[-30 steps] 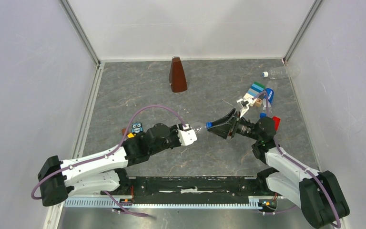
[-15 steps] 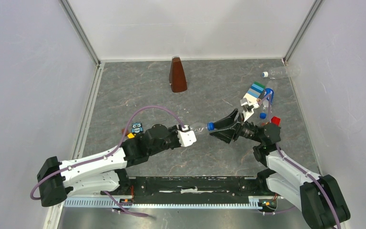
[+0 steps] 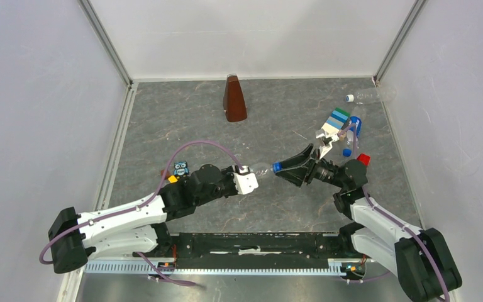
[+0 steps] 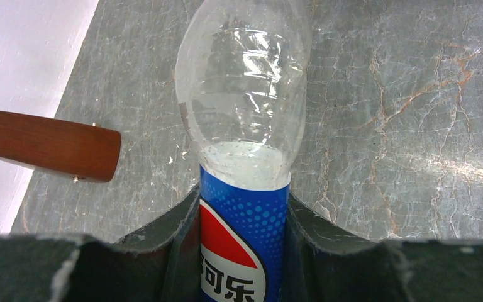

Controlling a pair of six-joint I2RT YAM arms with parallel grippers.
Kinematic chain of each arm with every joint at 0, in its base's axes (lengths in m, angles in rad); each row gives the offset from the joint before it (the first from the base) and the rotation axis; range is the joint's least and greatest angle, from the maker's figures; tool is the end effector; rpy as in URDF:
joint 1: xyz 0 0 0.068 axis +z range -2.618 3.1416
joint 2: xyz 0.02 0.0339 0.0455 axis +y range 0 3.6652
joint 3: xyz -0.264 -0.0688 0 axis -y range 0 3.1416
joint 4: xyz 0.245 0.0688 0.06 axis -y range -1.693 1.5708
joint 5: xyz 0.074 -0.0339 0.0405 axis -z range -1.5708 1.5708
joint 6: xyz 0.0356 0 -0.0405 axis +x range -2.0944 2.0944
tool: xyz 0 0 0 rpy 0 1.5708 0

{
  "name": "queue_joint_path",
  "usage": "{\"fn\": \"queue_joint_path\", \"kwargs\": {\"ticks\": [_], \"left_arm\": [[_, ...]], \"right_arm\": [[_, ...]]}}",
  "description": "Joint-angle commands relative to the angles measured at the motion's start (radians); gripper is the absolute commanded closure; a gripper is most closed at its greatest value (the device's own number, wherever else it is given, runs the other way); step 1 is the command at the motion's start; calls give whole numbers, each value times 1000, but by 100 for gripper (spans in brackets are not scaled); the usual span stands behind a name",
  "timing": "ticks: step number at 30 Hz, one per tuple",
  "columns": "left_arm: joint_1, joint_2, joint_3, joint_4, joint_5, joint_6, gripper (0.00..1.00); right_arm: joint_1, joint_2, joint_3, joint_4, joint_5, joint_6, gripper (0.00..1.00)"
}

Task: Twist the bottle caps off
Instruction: Unscrew the bottle cap from the plastic bottle.

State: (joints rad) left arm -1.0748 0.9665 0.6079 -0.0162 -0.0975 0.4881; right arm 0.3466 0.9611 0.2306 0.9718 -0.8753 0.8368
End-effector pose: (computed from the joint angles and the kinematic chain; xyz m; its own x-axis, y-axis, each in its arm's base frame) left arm 0.1088 -0.1939 0.2609 0.2364 0.5439 -0.8052 0.8167 0.3377 0.4679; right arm 0.1650 0.0887 0.2343 -0.5317 0.3138 -0.7867 -0.7824 0.1738 0.5981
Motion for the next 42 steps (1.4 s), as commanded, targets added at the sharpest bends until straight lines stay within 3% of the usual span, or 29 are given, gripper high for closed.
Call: {"fn": "queue_joint_path", "kwargs": {"ticks": [1, 9, 17, 25, 30, 37, 40, 42], "left_arm": [[-1, -19, 1, 22, 20, 18, 98], [-1, -24, 7, -13, 23, 18, 98], [-1, -14, 27, -31, 37, 11, 98], [-1, -24, 29, -30, 24, 17, 98], [-1, -49, 20, -38, 17, 23, 98], [-2, -35, 21, -34, 17, 12, 98], [-1, -26, 22, -42, 22, 12, 98], [-1, -26, 20, -45, 24, 11, 98]], "right_arm": [[2, 18, 20, 76, 24, 33, 40], [2, 39, 8, 165, 7, 74, 52], [2, 39, 15, 126, -17, 27, 59], [-1, 41, 40, 24, -29, -32, 43], [-3, 42, 40, 30, -36, -31, 56], [-4, 47, 27, 95, -60, -9, 64], [-6, 49, 27, 107, -66, -1, 48], [-7, 47, 25, 107, -54, 2, 47]]}}
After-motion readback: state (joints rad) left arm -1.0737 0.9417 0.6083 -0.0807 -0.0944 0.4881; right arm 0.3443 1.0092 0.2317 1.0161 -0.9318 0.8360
